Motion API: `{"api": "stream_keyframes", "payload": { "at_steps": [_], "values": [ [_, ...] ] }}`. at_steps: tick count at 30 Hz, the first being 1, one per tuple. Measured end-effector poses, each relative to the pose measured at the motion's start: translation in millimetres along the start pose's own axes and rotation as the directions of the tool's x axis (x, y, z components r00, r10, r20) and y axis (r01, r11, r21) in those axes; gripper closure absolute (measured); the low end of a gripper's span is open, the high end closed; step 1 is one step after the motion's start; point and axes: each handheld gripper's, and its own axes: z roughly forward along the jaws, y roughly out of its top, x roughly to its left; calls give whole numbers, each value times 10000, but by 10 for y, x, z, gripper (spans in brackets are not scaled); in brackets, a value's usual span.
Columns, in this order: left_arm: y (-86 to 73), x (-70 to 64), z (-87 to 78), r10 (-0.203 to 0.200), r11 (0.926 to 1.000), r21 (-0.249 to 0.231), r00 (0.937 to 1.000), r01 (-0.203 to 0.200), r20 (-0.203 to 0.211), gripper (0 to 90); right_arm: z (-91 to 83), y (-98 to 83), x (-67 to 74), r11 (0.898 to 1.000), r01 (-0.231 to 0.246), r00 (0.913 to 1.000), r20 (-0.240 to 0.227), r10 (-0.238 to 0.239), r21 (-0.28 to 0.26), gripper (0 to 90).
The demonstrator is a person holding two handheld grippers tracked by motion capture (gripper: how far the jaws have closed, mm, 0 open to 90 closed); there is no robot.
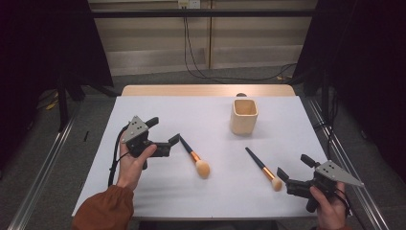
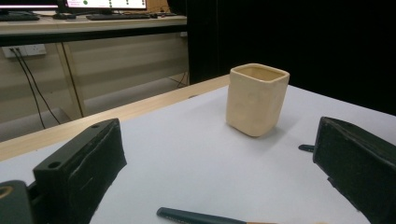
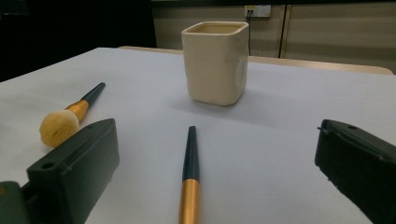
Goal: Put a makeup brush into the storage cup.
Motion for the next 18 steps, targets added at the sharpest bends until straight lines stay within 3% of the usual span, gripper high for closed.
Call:
{"api": "stream_keyframes", "payload": {
  "at_steps": [9,12,18],
  "values": [
    [53,56,176,-96,9999,-32,9999,96,65,22,-8,-5,-3,10000,34,10000,34,-34,15,0],
    [50,69,244,-47,9997,230,10000,48,-38,22,-16,-8,-7,10000,-4,10000,54,4,48,0],
    [106,95,373,-43,9988,484,9998,33,206,22,-15,-10,-4,10000,-17,10000,48,17,58,0]
  ]
}}
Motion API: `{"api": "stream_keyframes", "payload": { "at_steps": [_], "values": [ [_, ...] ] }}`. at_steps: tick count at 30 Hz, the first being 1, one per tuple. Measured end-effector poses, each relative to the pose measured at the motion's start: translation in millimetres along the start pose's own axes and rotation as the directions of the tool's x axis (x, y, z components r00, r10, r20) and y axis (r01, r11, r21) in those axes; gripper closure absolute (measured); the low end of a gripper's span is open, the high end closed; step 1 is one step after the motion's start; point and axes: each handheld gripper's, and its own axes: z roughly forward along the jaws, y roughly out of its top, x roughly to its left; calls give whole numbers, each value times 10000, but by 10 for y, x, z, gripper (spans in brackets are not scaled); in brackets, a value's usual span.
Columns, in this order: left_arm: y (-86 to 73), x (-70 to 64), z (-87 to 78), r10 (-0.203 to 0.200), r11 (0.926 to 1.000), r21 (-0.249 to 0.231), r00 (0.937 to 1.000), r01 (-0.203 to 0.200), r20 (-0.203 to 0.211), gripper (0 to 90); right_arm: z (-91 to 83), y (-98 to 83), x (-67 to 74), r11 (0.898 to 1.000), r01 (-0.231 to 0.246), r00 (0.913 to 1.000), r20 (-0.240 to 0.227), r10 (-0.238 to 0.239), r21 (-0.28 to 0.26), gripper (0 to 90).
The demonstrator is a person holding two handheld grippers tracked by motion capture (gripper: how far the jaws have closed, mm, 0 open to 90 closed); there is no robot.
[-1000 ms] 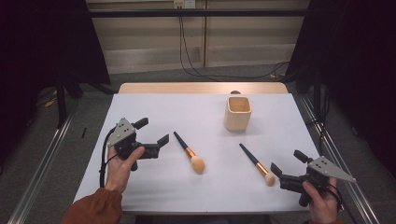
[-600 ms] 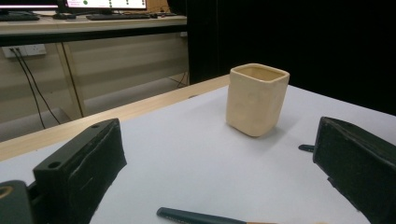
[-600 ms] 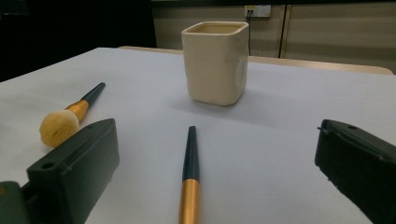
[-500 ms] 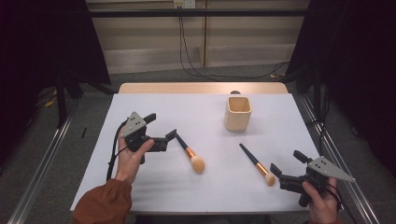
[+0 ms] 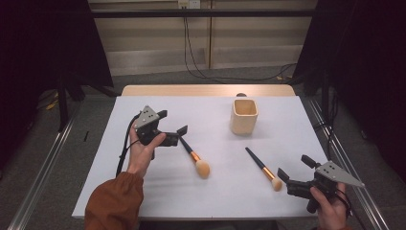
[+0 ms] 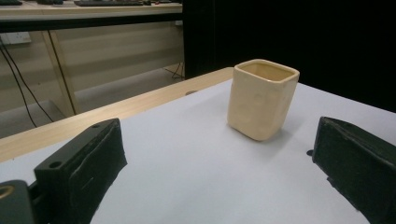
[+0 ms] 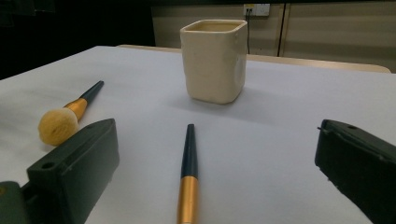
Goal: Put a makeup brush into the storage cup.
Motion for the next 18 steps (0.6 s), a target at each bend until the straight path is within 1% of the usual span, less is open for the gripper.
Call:
{"api": "stream_keyframes", "payload": {
  "at_steps": [1,3,4,7,9,11,13,14,16,18],
  "values": [
    [11,-4,20,83,9999,129,9999,-85,141,22,0,0,0,10000,11,10000,2,-11,-6,0],
    [24,-19,45,340,9987,364,9993,-346,176,22,-1,-1,-4,10000,16,10000,15,-16,-3,0],
    [37,-30,64,404,9978,516,9987,-420,314,22,-2,-2,-5,10000,1,10000,17,-1,7,0],
    [75,-62,97,511,9957,738,9971,-552,558,22,-2,-3,-5,10000,15,10000,14,-15,14,0],
    [94,-79,115,642,9928,961,9955,-708,698,22,-2,-4,-6,10000,23,10000,17,-23,29,0],
    [106,-98,133,801,9889,1189,9936,-893,800,22,1,-5,-9,10000,27,10000,13,-27,50,0],
    [119,-113,140,1064,9813,1515,9906,-1185,855,23,0,-5,-8,10000,34,10000,17,-34,54,0],
    [122,-113,142,1076,9790,1643,9906,-1203,841,23,-1,-5,-8,10000,30,10000,13,-30,52,0],
    [134,-99,143,1085,9711,2024,9892,-1267,984,24,-2,-5,-8,10000,30,10000,-14,-30,38,0],
    [145,-91,142,945,9670,2263,9898,-1167,1065,27,-2,-5,-7,10000,45,10000,-18,-45,37,0]
  ]
}}
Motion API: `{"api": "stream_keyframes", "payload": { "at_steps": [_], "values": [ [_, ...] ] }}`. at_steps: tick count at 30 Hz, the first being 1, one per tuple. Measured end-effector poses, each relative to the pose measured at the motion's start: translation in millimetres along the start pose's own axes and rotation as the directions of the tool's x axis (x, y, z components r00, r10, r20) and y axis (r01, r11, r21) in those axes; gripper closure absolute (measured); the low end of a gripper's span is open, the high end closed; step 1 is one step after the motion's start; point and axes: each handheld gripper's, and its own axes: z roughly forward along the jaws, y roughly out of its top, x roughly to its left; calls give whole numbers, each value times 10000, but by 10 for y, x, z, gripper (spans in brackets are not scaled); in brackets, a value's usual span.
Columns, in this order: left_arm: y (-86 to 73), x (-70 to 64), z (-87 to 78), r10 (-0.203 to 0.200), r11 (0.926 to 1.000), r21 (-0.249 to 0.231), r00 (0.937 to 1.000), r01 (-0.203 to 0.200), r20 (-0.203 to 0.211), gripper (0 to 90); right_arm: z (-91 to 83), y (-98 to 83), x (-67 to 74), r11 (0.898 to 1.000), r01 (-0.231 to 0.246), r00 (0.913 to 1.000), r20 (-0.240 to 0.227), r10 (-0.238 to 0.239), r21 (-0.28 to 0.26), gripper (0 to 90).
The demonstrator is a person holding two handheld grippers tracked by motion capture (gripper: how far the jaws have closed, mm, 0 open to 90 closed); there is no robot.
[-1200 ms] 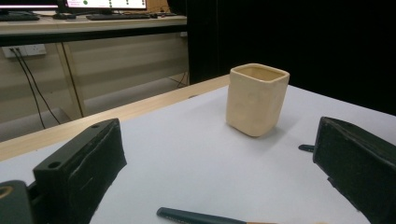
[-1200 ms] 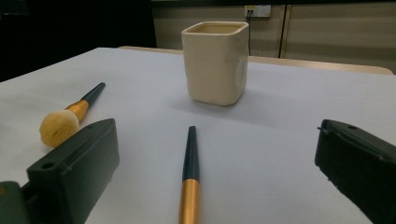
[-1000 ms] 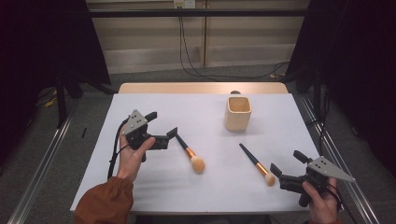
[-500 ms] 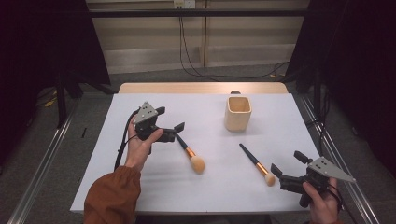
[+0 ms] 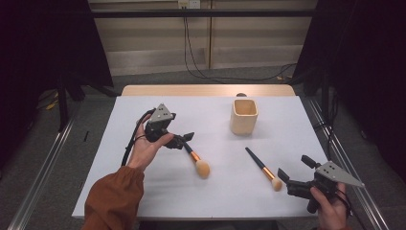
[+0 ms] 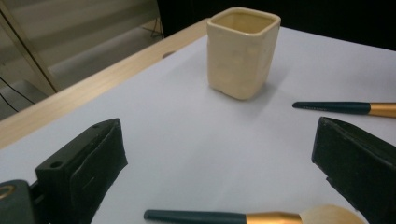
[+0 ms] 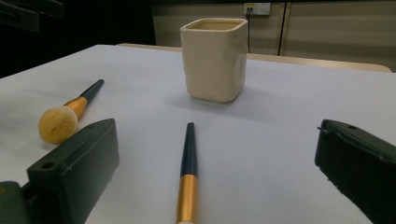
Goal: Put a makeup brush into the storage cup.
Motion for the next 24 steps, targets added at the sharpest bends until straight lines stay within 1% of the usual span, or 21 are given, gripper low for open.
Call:
{"api": "stream_keyframes", "payload": {
  "at_steps": [2,4,6,8,10,12,14,15,16,17,18,19,20,21,22,23,24],
  "values": [
    [17,2,-5,31,9996,274,10000,-33,53,27,0,0,1,10000,2,10000,-3,-2,0,0],
    [43,2,-10,236,9978,622,9997,-240,71,28,1,0,0,10000,2,10000,9,-2,1,0],
    [60,-3,-12,344,9967,728,9994,-345,25,29,1,0,0,10000,18,10000,8,-18,7,0],
    [84,-8,-10,333,9950,939,9994,-342,115,29,3,-1,1,10000,18,10000,-1,-18,15,0],
    [109,-16,-4,560,9891,1353,9983,-579,178,29,2,-2,2,10000,38,10000,-8,-38,48,0],
    [122,-21,-2,643,9848,1596,9974,-688,333,30,2,-2,3,10000,44,10000,-2,-44,45,0],
    [134,-15,5,804,9775,1917,9957,-878,462,29,2,-4,4,10000,75,10000,18,-75,54,0],
    [136,-10,11,792,9731,2117,9950,-906,616,29,2,-4,5,9999,86,10000,23,-86,52,0],
    [136,-7,18,690,9671,2399,9948,-850,747,29,3,-4,5,9999,95,10000,14,-95,53,0],
    [136,-5,20,743,9623,2554,9937,-934,835,31,4,-5,6,9999,116,9999,-2,-116,67,0],
    [130,-3,23,785,9560,2754,9926,-1014,930,31,5,-5,7,9999,126,9999,-4,-126,76,0],
    [122,-1,24,768,9516,2895,9920,-1028,999,30,8,-6,8,9999,133,9999,9,-133,88,0],
    [114,-5,29,689,9502,2965,9926,-957,996,31,10,-7,9,9999,105,9999,12,-105,86,0],
    [103,-4,32,801,9408,3208,9913,-1097,1042,31,11,-7,10,9999,100,9999,7,-100,88,0],
    [98,2,33,934,9298,3452,9889,-1280,1153,31,12,-8,10,9999,120,9999,1,-120,103,0],
    [90,2,35,918,9220,3636,9876,-1326,1276,31,13,-8,11,9999,131,9999,-9,-131,110,0],
    [84,-1,39,824,9169,3778,9872,-1288,1366,31,13,-8,12,9999,131,9999,-7,-131,112,0]
  ]
}}
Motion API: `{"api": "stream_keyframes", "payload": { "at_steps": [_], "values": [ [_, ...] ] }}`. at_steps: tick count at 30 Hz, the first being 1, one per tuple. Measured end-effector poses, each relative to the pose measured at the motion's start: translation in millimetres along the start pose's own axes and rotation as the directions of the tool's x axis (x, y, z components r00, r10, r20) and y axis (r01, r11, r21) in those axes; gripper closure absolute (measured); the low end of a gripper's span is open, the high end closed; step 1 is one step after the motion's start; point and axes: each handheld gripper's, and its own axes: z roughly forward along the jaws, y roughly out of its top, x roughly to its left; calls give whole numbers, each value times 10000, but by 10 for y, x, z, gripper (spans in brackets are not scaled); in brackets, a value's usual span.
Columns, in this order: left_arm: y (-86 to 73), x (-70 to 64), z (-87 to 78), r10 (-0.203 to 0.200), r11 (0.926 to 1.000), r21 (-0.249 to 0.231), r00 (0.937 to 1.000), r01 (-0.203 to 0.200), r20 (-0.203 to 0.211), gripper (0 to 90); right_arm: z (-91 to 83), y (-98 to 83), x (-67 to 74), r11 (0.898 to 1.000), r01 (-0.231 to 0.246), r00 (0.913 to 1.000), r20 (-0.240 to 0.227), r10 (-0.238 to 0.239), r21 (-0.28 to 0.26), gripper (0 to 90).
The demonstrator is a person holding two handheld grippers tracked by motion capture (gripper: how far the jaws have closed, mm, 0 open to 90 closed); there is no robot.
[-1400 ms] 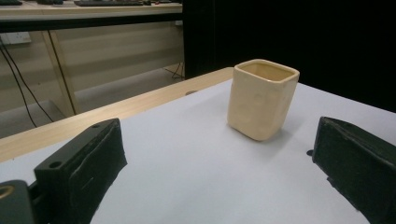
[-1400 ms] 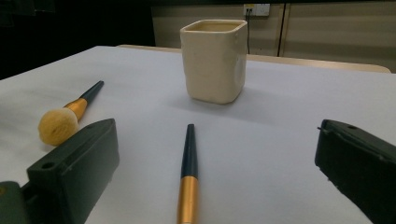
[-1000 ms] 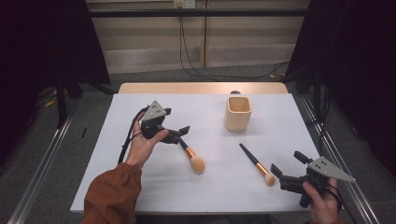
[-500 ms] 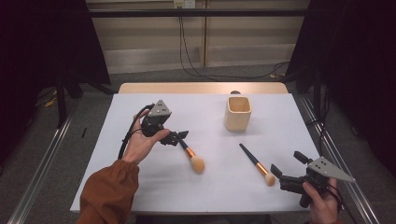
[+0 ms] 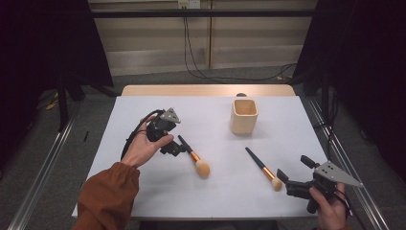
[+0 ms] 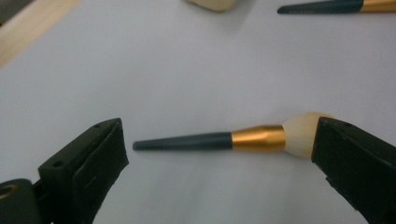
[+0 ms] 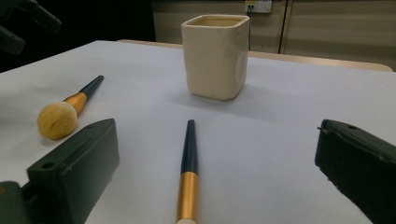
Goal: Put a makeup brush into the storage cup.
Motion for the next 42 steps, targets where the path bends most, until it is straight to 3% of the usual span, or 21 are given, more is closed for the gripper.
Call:
{"api": "stream_keyframes", "payload": {
  "at_steps": [3,8,12,18,23,26,27,28,30,33,35,37,38,40,41,42],
  "values": [
    [-9,-23,31,-31,9991,430,9995,18,308,33,-2,1,-2,10000,-78,10000,-18,78,-34,0],
    [-5,-19,63,438,9937,1015,9981,-480,427,39,-4,1,-3,10000,-28,10000,-1,28,-45,0],
    [9,-23,106,1143,9833,1350,9916,-1217,614,41,-5,0,-4,10000,-24,10000,5,24,-38,0],
    [44,-19,165,1730,9699,1584,9810,-1852,873,41,-4,-4,-4,10000,7,10000,-16,-7,1,0],
    [67,-20,236,2197,9579,1557,9650,-2412,1435,46,-5,-7,-5,10000,29,10000,-43,-29,48,0],
    [69,-50,315,2512,9424,1816,9527,-2810,1709,53,-1,-8,-4,10000,46,10000,-85,-45,56,0],
    [74,-58,343,2763,9283,2038,9437,-3110,1817,53,1,-9,-4,10000,30,10000,-94,-29,81,0],
    [77,-61,366,2908,9192,2137,9361,-3307,1980,53,7,-12,-8,9999,33,10000,-89,-32,103,0],
    [85,-62,404,2997,9160,2161,9347,-3379,1909,52,11,-13,-11,9999,29,9999,-106,-28,114,0],
    [115,-40,462,3218,9044,2219,9242,-3643,2055,47,11,-13,-13,9999,44,9999,-103,-43,112,0],
    [130,-25,493,3140,9073,2218,9264,-3572,2077,47,10,-14,-12,9999,42,9999,-111,-41,124,0],
    [134,-12,531,2995,9124,2295,9351,-3388,1896,57,11,-15,-12,9999,32,9999,-129,-30,147,0],
    [131,-10,545,2947,9114,2379,9361,-3357,1918,57,13,-17,-13,9999,38,9999,-128,-36,158,0],
    [128,4,580,2957,9066,2468,9326,-3422,2069,61,14,-20,-19,9998,26,9999,-145,-23,174,0],
    [118,1,600,2683,9160,2456,9396,-3172,2127,64,15,-21,-21,9999,8,9999,-137,-6,171,0],
    [121,16,619,2856,9086,2485,9334,-3358,2172,64,14,-22,-24,9999,-4,9999,-136,6,173,0]
  ]
}}
